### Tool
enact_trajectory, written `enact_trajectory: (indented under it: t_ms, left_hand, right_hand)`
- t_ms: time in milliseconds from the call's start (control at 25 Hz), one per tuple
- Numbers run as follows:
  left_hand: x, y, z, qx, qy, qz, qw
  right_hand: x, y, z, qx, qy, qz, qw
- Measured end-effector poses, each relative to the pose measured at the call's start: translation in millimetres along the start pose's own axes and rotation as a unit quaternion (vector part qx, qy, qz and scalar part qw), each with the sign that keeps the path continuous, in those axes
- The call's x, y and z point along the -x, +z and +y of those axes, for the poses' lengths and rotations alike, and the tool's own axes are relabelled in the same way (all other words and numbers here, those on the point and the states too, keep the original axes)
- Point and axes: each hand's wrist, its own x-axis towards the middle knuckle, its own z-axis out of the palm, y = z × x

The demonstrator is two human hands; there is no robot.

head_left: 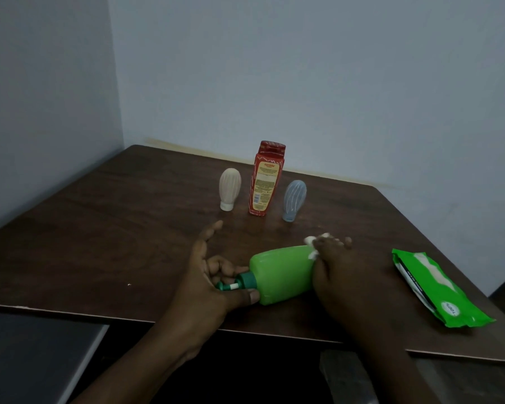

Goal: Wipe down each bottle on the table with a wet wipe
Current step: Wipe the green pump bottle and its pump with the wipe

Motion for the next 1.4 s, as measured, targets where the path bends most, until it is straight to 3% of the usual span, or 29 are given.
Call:
enact_trajectory:
  t_ms: [160,200,320,400,480,640,680,800,880,1120,1280,1320,1400]
  left_hand:
    - [1.1,-2.4,2.5,-0.021,-0.011,0.001,1.0]
    - [1.1,-1.9,2.7,-0.032,-0.01,0.006,0.999]
    - [0.9,-0.7,4.2,-0.062,-0.015,0.011,0.998]
    - [0.7,-1.5,3.1,-0.066,-0.027,0.008,0.997]
    - [-0.2,-3.2,2.2,-0.068,-0.033,0.012,0.997]
    - [2.5,-3.8,1.8,-0.078,-0.032,0.022,0.996]
    - [3.6,-3.3,2.4,-0.079,-0.033,0.025,0.996]
    - [4.6,-1.3,4.2,-0.091,-0.039,0.03,0.995]
    - [5.7,-0.5,5.2,-0.101,-0.04,0.03,0.994]
    - [8.3,-1.7,9.6,-0.106,-0.041,0.027,0.993]
    - [8.5,1.4,12.6,-0.116,-0.036,0.025,0.992]
    - [8.7,1.3,12.3,-0.121,-0.033,0.025,0.992]
    - [9.1,0.0,10.1,-0.131,-0.023,0.028,0.991]
  right_hand:
    - [28.6,15.7,-55.6,-0.033,-0.2,-0.084,0.976]
    - [24.7,14.1,-49.3,-0.041,-0.196,-0.082,0.976]
    - [0.5,0.9,4.5,-0.036,-0.034,-0.025,0.998]
    - [-2.8,-7.6,23.3,-0.009,0.025,-0.003,1.0]
    - [4.6,-0.9,-0.4,-0.022,-0.016,-0.014,1.0]
    - [37.4,15.8,-48.7,-0.01,-0.185,-0.063,0.981]
    - [32.4,13.7,-40.6,-0.013,-0.179,-0.062,0.982]
    - [7.7,5.2,12.0,-0.02,-0.03,-0.023,0.999]
    - [3.8,-1.8,20.1,-0.011,0.02,0.006,1.0]
    - [37.4,18.1,-55.1,-0.011,-0.162,-0.048,0.986]
    - [2.3,-3.5,13.0,-0.004,0.027,0.006,1.0]
    - [-0.1,-6.3,16.6,0.0,0.05,0.018,0.999]
    - [4.8,1.3,-7.8,-0.042,-0.002,0.013,0.999]
